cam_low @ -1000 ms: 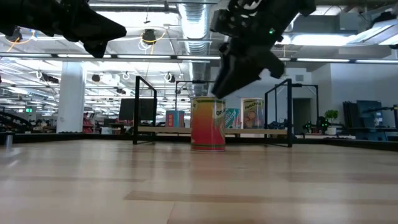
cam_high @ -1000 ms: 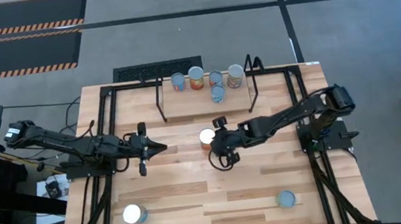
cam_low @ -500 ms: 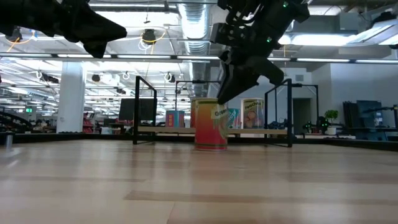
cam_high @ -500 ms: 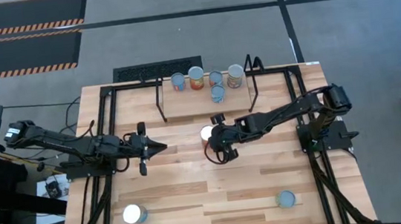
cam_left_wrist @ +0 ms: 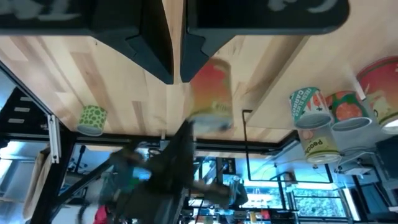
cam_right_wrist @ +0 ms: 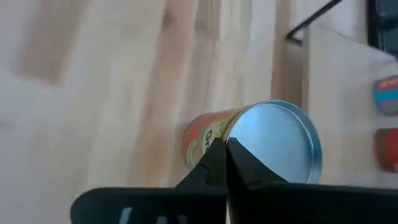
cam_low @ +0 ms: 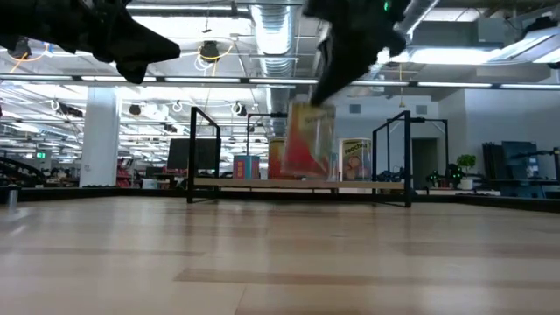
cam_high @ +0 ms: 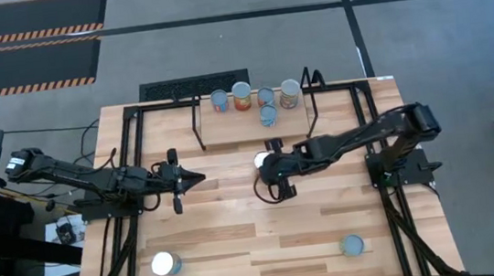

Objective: Pick and place cans onto a shelf
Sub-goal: Put the orange can on the shelf aligned with the other orange can

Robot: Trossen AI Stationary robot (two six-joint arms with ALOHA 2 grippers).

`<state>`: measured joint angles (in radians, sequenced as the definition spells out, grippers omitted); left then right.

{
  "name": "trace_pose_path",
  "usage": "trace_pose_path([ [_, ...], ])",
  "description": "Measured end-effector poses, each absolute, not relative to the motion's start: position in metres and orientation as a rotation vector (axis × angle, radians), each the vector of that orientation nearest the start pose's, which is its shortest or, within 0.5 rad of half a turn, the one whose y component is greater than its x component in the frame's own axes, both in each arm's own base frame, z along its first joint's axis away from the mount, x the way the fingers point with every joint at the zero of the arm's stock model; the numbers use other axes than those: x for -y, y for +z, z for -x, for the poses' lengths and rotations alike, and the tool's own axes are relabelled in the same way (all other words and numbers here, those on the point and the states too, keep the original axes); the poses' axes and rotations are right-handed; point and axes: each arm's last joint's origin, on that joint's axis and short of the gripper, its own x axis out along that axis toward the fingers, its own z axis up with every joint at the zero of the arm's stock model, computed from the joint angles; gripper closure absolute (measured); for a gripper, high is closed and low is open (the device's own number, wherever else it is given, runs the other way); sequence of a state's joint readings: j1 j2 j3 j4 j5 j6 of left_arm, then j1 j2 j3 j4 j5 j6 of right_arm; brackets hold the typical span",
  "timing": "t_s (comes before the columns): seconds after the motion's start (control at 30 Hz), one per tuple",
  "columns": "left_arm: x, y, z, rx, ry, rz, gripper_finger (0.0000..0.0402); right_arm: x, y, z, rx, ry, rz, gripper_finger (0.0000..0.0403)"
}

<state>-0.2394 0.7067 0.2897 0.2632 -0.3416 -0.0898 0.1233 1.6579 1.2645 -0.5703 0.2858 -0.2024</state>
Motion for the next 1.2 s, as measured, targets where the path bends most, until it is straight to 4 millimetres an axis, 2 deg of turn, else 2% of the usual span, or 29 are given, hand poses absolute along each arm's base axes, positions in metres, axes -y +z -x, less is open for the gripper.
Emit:
trace_pose_path([
  [0.13, 0.029, 0.215, -0.159, -0.148, 0.111, 0.046, 0.0384, -0.038, 0.277, -0.328, -0.956, -0.118, 0.26, 0.0396],
  [0.27, 0.029, 0.215, -0.159, -0.149, 0.114, 0.045, 0.0384, -0.033, 0.305, -0.309, -0.891, -0.223, 0.223, 0.0399],
  [0.4, 0.029, 0.216, -0.159, -0.146, 0.114, 0.046, 0.0384, -0.018, 0.321, -0.302, -0.809, -0.289, 0.135, 0.0399],
  [0.5, 0.028, 0.216, -0.159, -0.145, 0.122, 0.046, 0.0384, -0.002, 0.325, -0.305, -0.763, -0.34, 0.074, 0.0399],
  [0.63, 0.028, 0.216, -0.159, -0.142, 0.142, 0.054, 0.0384, 0.018, 0.32, -0.323, -0.755, -0.358, 0.035, 0.0399],
  [0.97, 0.028, 0.217, -0.159, -0.13, 0.149, 0.064, 0.0384, 0.055, 0.306, -0.381, -0.847, -0.376, 0.156, 0.0399],
  [1.2, 0.028, 0.216, -0.159, -0.136, 0.148, 0.07, 0.0384, 0.082, 0.28, -0.406, -0.936, -0.384, 0.212, 0.0398],
])
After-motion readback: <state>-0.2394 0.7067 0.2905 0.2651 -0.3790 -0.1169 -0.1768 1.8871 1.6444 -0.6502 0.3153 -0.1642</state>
